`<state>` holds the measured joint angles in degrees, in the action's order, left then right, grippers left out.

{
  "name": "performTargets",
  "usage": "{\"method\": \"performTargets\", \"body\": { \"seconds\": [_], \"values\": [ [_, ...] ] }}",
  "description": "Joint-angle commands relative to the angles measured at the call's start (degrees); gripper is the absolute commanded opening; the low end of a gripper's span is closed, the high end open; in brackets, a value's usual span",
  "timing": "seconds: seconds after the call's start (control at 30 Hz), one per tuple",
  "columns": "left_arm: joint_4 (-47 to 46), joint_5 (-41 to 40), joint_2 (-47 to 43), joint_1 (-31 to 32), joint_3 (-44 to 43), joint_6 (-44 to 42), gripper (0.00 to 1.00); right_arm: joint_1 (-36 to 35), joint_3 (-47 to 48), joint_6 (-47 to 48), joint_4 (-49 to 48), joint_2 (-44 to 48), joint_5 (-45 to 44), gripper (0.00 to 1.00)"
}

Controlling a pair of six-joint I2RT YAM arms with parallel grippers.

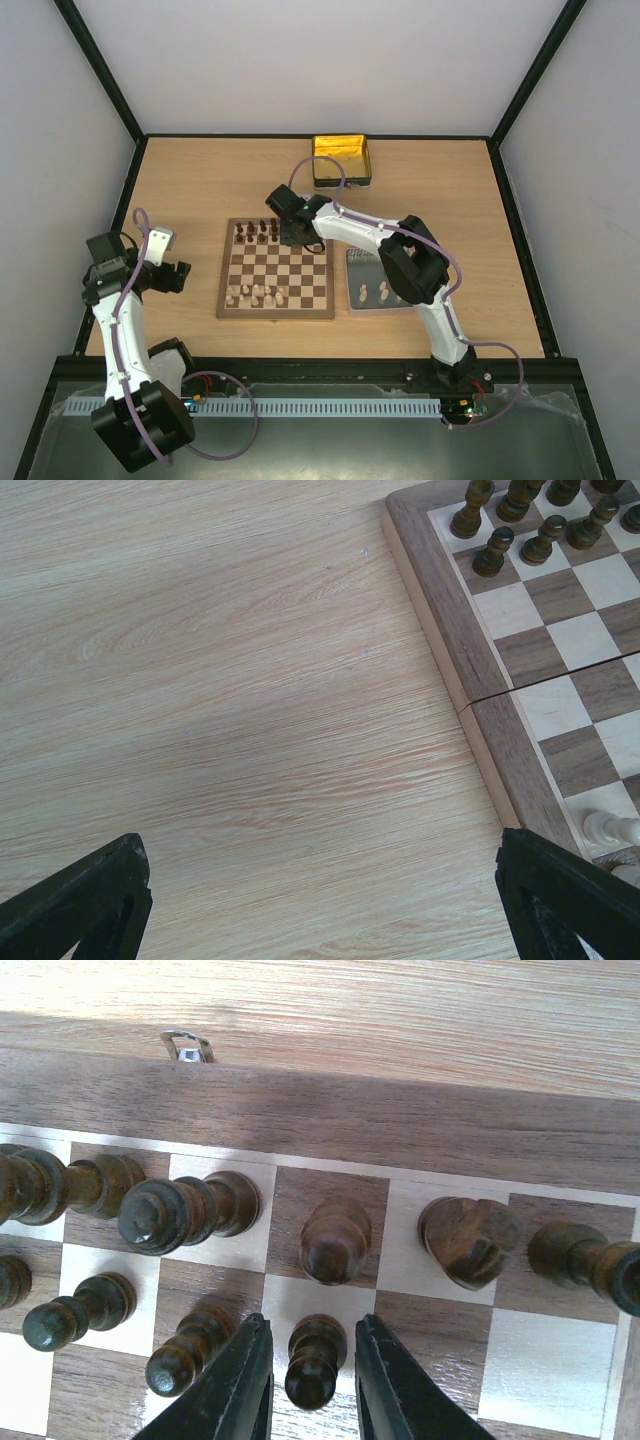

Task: Set up the chess pieces on the board
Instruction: Place the chess piece on the chessboard, then pick up the chess piece from the storage box.

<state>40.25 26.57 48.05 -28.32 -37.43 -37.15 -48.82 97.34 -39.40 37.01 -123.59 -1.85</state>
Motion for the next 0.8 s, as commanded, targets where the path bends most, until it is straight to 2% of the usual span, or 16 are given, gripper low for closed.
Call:
{"method": "performTargets", "body": {
  "seconds": [0.0, 0.07, 0.27, 0.43, 0.6, 0.77],
  "values": [
    [0.88, 1.03, 0.2, -0.42, 0.64, -0.98, 0.94, 0.15, 0.48, 0.47, 0.88, 2.79, -0.4, 0.23],
    [0.88, 0.89, 0.18, -0.42, 0.63, -0.94, 0.94, 0.14, -0.19, 0.46, 0.57, 3.51, -0.27, 0.26],
    [0.8, 0.77, 0.06, -0.42, 0.61, -0.82, 0.94, 0.13, -1.87, 0.42, 0.24, 6.09, -0.37, 0.27],
    [0.76, 0.63, -0.04, -0.42, 0.73, -0.71, 0.94, 0.2, -6.23, -0.7, -0.24, 11.99, -1.8, 0.27],
    [0.75, 0.7, -0.02, -0.42, 0.72, -0.79, 0.94, 0.68, -19.64, -3.63, -2.35, 22.79, -8.17, 0.27],
    [0.71, 0.65, 0.01, -0.43, 0.71, -0.75, 0.94, 8.04, -33.54, -5.7, -5.01, 31.59, -6.8, 0.27]
  ]
}}
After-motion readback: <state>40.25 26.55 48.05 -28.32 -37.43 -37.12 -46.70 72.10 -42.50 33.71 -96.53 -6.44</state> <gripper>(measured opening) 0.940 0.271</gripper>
